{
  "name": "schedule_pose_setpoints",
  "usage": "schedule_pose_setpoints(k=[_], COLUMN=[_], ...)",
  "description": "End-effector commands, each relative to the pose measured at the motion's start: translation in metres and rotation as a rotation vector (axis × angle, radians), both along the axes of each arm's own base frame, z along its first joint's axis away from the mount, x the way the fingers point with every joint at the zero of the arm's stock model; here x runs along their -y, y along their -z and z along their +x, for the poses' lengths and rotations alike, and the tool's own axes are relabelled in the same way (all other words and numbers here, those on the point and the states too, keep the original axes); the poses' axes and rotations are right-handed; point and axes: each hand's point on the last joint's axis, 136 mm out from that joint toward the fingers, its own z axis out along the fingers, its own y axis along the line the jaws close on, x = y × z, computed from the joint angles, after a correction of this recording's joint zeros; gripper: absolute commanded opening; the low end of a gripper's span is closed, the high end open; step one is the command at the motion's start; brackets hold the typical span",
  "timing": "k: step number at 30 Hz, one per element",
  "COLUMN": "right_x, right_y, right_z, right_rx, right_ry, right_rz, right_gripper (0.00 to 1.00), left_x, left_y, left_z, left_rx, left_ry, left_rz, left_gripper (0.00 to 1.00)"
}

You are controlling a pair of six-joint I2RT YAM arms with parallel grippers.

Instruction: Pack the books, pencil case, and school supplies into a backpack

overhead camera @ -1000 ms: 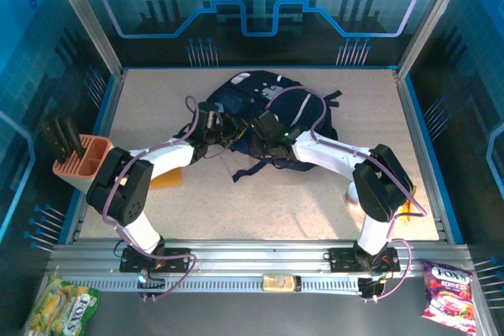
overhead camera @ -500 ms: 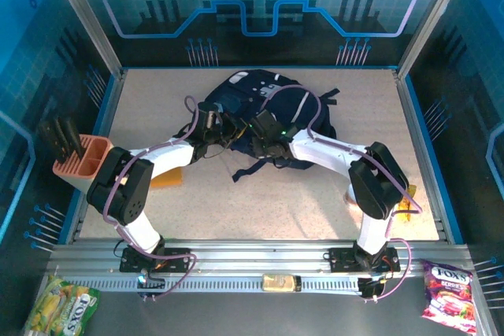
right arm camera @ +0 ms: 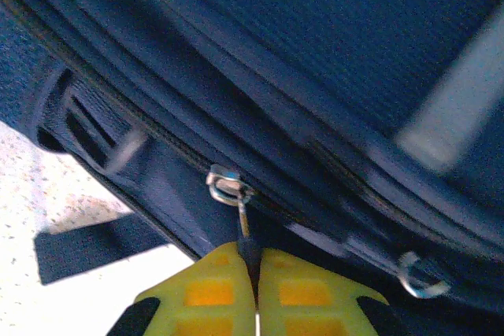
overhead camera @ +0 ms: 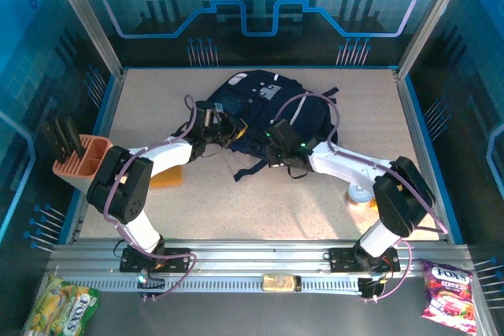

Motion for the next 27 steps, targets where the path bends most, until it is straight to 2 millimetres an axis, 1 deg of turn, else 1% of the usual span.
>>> schedule_pose_setpoints(k=[1, 3, 6, 7, 9, 10, 14, 17, 20, 23, 26, 27], right_x=[0.048, 0.059, 0.059, 0.056, 0.044, 0.038, -0.001, -0.032, -0.064, -0.091, -0.108, -0.111], right_y=[0.007, 0.007, 0.0, -0.003, -0.013, -0.018, -0.041, -0.055, -0.062, -0.063, -0.063, -0.064], right_z=[-0.006, -0.007, -0.004, -0.002, 0.005, 0.008, 0.022, 0.028, 0.03, 0.028, 0.026, 0.026], right_rx=[-0.008, -0.001, 0.022, 0.029, 0.053, 0.063, 0.109, 0.132, 0.134, 0.116, 0.101, 0.099], right_ry=[0.135, 0.167, 0.151, 0.136, 0.083, 0.06, -0.075, -0.163, -0.242, -0.301, -0.338, -0.344], right_rz=[-0.059, -0.056, -0.04, -0.035, -0.011, 0.003, 0.1, 0.163, 0.212, 0.251, 0.276, 0.281], right_gripper=[0.06, 0.05, 0.03, 0.03, 0.01, 0.01, 0.0, 0.0, 0.0, 0.0, 0.0, 0.0], left_x=[-0.022, -0.026, -0.033, -0.035, -0.04, -0.042, -0.048, -0.053, -0.055, -0.053, -0.047, -0.045], left_y=[-0.005, -0.003, -0.001, 0.0, -0.001, -0.002, -0.011, -0.016, -0.015, -0.015, -0.017, -0.017], left_z=[0.023, 0.027, 0.031, 0.032, 0.032, 0.031, 0.022, 0.011, -0.001, -0.009, -0.012, -0.013], left_rx=[0.045, 0.044, 0.047, 0.05, 0.058, 0.062, 0.094, 0.098, 0.08, 0.077, 0.075, 0.073], left_ry=[-0.039, -0.047, -0.053, -0.055, -0.06, -0.063, -0.07, -0.08, -0.097, -0.109, -0.104, -0.101], left_rz=[0.031, 0.035, 0.055, 0.063, 0.085, 0.092, 0.1, 0.095, 0.061, 0.002, -0.053, -0.063], left_gripper=[0.0, 0.0, 0.0, 0.04, 0.13, 0.19, 0.39, 0.47, 0.5, 0.51, 0.51, 0.51])
